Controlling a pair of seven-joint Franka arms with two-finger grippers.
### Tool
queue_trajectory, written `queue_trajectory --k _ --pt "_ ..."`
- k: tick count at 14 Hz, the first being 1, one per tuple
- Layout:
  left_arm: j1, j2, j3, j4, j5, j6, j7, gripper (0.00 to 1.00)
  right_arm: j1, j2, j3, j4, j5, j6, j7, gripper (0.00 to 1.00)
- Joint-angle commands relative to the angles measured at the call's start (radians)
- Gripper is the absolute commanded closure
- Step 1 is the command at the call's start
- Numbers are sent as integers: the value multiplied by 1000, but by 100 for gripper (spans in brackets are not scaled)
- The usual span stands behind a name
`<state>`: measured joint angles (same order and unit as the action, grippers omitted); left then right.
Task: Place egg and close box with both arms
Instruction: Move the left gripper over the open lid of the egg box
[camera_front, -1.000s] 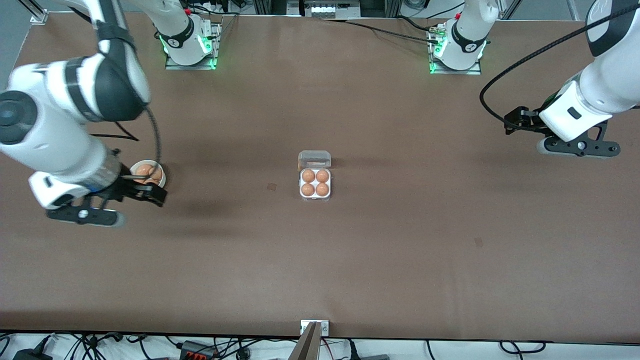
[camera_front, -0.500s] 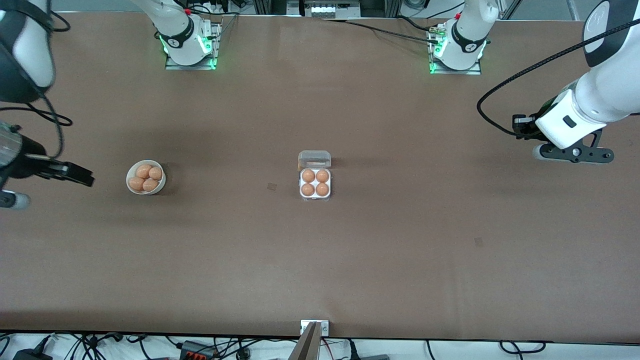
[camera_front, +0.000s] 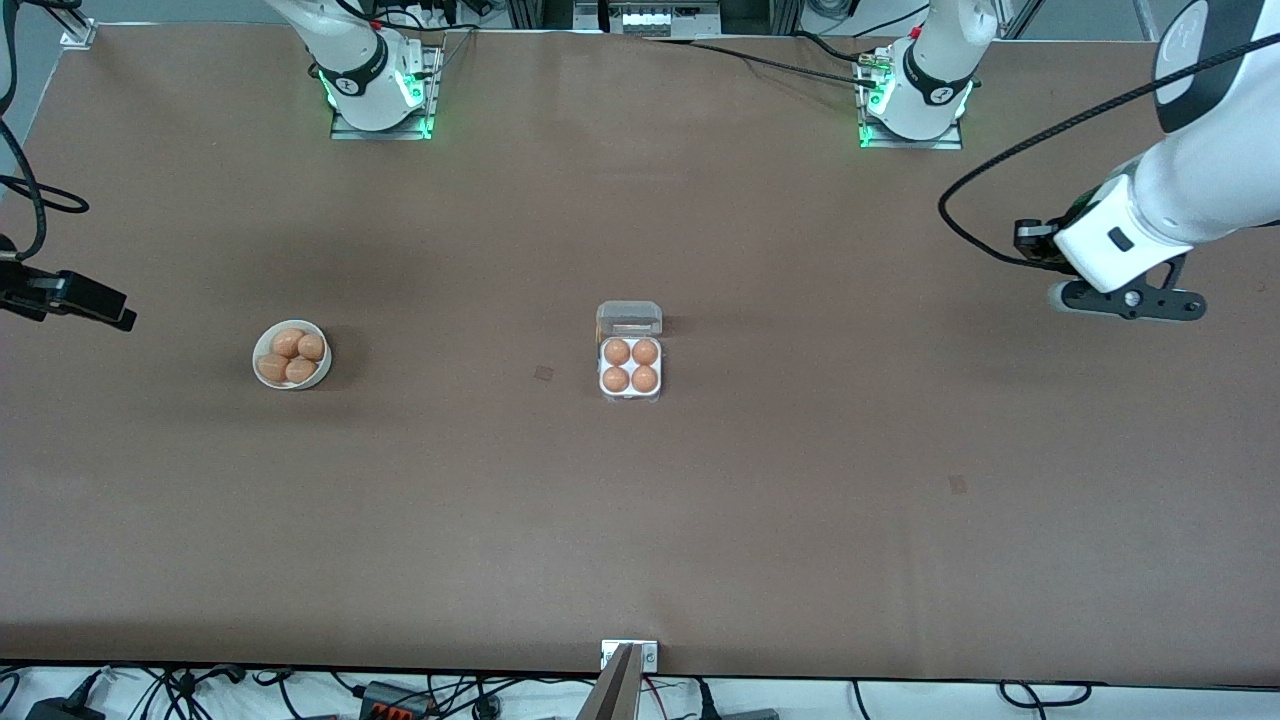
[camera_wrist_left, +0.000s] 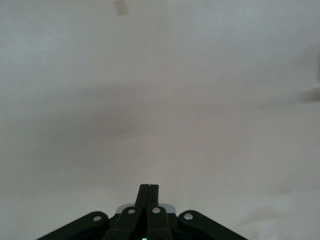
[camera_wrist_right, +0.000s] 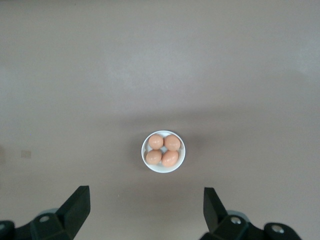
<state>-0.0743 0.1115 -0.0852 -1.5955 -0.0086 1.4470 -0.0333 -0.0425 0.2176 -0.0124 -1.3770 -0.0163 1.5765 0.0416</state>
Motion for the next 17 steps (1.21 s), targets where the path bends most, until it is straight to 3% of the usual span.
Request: queue_trajectory --k 1,5,7,10,14,17 --pt "-10 22 -65 -27 -71 22 -66 99 -13 -127 14 -172 -5 28 -20 0" --pt "-10 28 -212 -105 -103 171 -221 99 -14 -172 14 -267 -24 114 -70 0" --pt "-12 31 -302 -179 -103 318 -307 99 -16 -208 12 -325 -25 175 -92 0" --pt "-19 108 -428 -201 -96 485 -480 99 -14 -221 12 -324 -25 174 -82 0" --pt "-140 215 -452 -202 -70 654 -591 99 -16 -225 11 -301 -22 160 -81 0" --pt "-249 315 -452 -196 94 754 -800 99 -16 -218 11 -287 -22 140 -83 0"
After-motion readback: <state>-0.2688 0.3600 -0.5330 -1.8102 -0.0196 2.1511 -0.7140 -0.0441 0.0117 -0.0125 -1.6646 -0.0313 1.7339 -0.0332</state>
